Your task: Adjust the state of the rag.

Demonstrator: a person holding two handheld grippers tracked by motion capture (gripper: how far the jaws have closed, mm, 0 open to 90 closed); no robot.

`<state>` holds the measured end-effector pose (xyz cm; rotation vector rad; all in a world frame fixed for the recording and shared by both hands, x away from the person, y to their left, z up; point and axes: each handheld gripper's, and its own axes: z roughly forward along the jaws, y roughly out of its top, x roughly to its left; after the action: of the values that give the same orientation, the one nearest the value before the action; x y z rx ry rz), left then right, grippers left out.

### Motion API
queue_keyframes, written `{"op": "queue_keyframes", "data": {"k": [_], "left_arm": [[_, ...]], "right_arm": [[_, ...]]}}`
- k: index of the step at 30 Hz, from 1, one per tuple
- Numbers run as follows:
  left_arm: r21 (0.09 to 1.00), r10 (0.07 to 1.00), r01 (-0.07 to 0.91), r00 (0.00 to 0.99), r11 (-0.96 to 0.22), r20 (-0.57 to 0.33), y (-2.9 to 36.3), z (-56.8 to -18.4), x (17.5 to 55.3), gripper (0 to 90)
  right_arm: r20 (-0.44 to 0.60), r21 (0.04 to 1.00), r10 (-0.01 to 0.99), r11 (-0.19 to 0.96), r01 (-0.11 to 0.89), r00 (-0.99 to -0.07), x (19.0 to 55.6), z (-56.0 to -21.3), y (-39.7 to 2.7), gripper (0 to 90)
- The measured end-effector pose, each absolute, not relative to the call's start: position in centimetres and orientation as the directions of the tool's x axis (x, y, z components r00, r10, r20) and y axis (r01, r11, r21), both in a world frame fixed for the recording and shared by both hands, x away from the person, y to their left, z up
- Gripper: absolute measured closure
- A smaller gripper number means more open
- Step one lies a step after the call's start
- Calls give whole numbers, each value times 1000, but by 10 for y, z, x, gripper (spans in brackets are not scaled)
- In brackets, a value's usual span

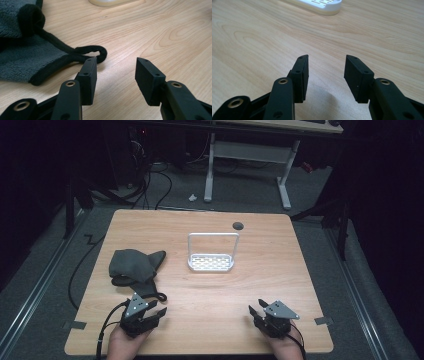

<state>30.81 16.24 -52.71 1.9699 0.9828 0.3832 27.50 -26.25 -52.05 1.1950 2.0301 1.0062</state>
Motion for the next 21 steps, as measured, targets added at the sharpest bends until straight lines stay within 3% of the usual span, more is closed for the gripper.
{"op": "queue_keyframes", "data": {"k": [9, 21], "left_arm": [[815, 772, 504, 625, -287, -115, 169, -528, 312, 523], [811, 806, 528, 578, -253, -125, 181, -528, 319, 573]], "right_arm": [[-84, 838, 912, 283, 467, -402, 274, -519, -269, 559], [-81, 839, 911, 281, 465, -404, 273, -518, -270, 501]]}}
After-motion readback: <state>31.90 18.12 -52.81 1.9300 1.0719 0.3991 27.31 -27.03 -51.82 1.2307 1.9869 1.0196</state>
